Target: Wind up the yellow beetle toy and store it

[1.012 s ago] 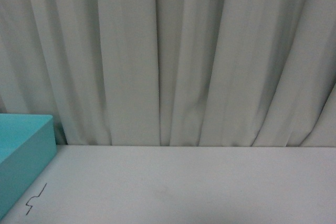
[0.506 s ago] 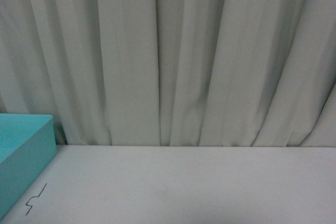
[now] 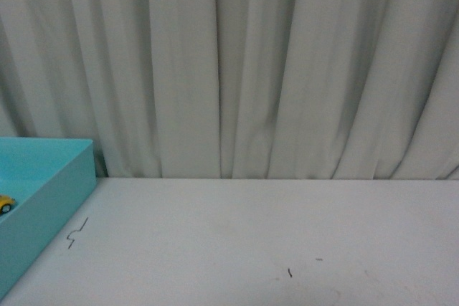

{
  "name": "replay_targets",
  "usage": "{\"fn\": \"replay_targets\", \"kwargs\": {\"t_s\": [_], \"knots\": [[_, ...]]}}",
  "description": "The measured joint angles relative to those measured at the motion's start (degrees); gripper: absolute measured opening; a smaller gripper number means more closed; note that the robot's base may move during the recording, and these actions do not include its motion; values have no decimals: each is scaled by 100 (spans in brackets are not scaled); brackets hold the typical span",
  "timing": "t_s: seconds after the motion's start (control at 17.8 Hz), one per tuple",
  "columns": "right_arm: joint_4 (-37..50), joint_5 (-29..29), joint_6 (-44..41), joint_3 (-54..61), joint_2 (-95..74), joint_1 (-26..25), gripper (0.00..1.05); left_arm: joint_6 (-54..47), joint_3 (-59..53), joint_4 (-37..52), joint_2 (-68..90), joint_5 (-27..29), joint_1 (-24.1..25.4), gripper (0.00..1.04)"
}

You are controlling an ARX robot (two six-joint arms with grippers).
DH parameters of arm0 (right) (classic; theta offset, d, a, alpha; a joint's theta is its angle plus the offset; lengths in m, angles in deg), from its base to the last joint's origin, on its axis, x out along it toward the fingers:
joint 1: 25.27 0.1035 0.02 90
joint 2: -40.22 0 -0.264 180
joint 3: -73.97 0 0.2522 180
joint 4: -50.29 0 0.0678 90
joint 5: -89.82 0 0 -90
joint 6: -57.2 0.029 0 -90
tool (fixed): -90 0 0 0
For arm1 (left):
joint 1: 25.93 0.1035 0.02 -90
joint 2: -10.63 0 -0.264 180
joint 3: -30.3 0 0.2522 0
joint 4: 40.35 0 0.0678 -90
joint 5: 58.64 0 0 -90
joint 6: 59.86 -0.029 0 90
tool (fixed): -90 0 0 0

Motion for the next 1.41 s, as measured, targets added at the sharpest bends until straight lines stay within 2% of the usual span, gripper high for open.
{"fn": "replay_targets", "kwargs": {"t_s": [1.41], "knots": [[-13, 0, 0, 0, 0, 0, 98, 0, 2, -7, 0, 0, -4, 98]]}}
